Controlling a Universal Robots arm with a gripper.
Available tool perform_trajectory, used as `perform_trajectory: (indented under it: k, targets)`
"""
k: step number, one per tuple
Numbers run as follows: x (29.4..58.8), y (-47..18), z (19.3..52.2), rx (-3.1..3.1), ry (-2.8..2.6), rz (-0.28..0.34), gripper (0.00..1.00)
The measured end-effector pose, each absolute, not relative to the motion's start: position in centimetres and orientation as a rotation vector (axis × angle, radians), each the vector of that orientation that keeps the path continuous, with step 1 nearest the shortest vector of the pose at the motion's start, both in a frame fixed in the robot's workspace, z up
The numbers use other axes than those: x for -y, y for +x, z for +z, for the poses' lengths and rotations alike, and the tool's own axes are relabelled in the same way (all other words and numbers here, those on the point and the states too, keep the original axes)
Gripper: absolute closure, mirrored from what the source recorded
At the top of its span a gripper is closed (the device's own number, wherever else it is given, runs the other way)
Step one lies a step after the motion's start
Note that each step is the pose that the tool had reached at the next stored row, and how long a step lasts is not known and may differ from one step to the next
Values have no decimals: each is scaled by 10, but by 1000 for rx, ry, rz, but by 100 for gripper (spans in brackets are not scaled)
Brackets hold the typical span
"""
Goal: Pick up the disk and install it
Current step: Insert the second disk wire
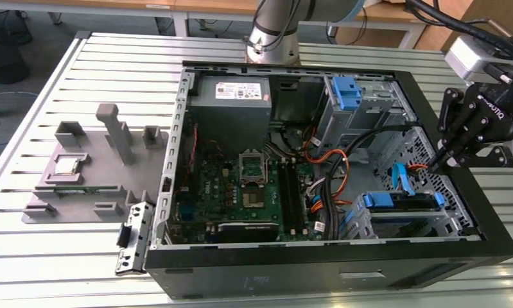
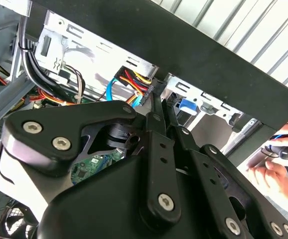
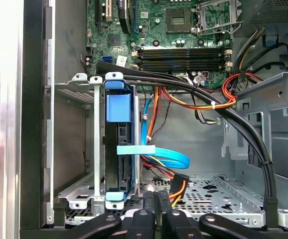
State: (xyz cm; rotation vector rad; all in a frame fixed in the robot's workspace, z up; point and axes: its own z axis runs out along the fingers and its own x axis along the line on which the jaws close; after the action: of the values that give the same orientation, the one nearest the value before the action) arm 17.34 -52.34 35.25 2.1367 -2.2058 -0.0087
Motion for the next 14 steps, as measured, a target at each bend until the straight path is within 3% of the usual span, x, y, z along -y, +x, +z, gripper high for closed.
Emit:
perform_trajectory:
  k: [14]
  targets:
    - [518, 173, 353, 2205, 2135, -6, 82]
